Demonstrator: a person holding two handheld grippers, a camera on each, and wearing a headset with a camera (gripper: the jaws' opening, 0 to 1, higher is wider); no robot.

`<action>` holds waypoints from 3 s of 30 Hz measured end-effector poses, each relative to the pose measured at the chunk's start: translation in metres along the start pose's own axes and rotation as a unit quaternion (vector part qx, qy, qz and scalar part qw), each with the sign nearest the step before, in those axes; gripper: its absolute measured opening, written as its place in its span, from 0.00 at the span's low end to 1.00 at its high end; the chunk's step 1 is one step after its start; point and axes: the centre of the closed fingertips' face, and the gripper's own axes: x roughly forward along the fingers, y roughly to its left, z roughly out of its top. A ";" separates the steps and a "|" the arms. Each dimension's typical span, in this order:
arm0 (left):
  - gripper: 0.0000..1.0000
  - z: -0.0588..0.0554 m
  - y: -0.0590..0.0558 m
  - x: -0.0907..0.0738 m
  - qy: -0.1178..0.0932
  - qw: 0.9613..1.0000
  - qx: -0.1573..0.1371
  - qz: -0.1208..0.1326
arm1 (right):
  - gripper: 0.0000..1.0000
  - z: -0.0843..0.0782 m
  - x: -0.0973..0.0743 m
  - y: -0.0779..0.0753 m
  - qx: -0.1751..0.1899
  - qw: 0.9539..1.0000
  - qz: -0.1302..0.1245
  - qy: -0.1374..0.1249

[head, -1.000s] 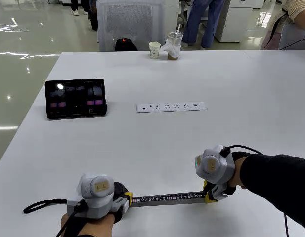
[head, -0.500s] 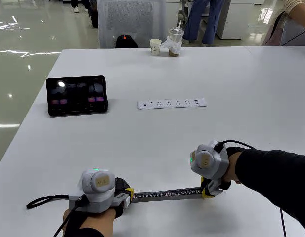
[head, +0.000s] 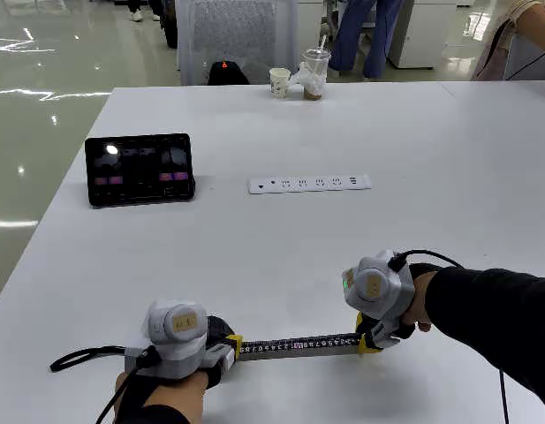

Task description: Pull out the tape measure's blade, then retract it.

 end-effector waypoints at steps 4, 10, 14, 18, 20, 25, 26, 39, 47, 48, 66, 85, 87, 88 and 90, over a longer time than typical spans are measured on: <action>0.58 0.000 0.000 0.000 0.000 1.000 0.000 0.000 | 0.12 0.001 0.001 0.000 0.001 1.000 0.000 -0.005; 0.58 -0.001 0.000 -0.001 0.001 1.000 0.000 -0.001 | 0.12 0.005 0.001 0.000 0.005 1.000 0.000 -0.008; 0.58 -0.001 -0.001 -0.001 0.001 1.000 0.000 -0.001 | 0.12 0.007 0.001 0.000 0.006 1.000 0.000 -0.008; 0.58 -0.001 -0.001 -0.001 0.002 1.000 -0.001 -0.001 | 0.12 0.008 0.002 0.000 0.007 1.000 -0.001 -0.008; 0.58 -0.001 -0.001 -0.001 0.002 1.000 -0.001 -0.001 | 0.12 0.009 0.003 0.000 0.007 1.000 -0.001 -0.008; 0.58 -0.001 -0.001 -0.001 0.003 1.000 -0.002 -0.002 | 0.12 0.012 0.004 0.000 0.010 1.000 -0.001 -0.009; 0.58 -0.001 -0.001 -0.001 0.003 1.000 -0.002 -0.002 | 0.12 0.013 0.004 0.000 0.011 1.000 -0.001 -0.010; 0.58 -0.001 -0.001 0.000 0.004 1.000 -0.002 -0.003 | 0.12 0.020 0.006 0.001 0.012 1.000 -0.002 -0.014; 0.59 -0.001 -0.001 0.000 0.005 1.000 -0.002 -0.005 | 0.12 0.025 0.007 0.002 0.017 1.000 0.000 -0.016; 0.59 -0.001 -0.001 0.000 0.005 1.000 -0.002 -0.005 | 0.12 0.025 0.007 0.002 0.017 1.000 -0.001 -0.017; 0.59 -0.001 -0.001 0.000 0.007 1.000 -0.003 -0.005 | 0.12 0.034 0.010 0.002 0.027 0.999 0.000 -0.020; 0.59 -0.002 -0.001 0.001 0.008 1.000 -0.003 -0.006 | 0.12 0.043 0.014 0.002 0.020 1.000 -0.001 -0.024; 0.59 -0.002 -0.001 0.001 0.008 1.000 -0.003 -0.006 | 0.12 0.044 0.013 0.003 0.019 1.000 -0.001 -0.025; 0.59 -0.002 -0.001 0.001 0.008 1.000 -0.003 -0.006 | 0.12 0.045 0.013 0.003 0.019 1.000 -0.001 -0.025; 0.59 -0.002 -0.001 0.001 0.009 1.000 -0.004 -0.006 | 0.12 0.045 0.013 0.003 0.021 0.999 -0.002 -0.025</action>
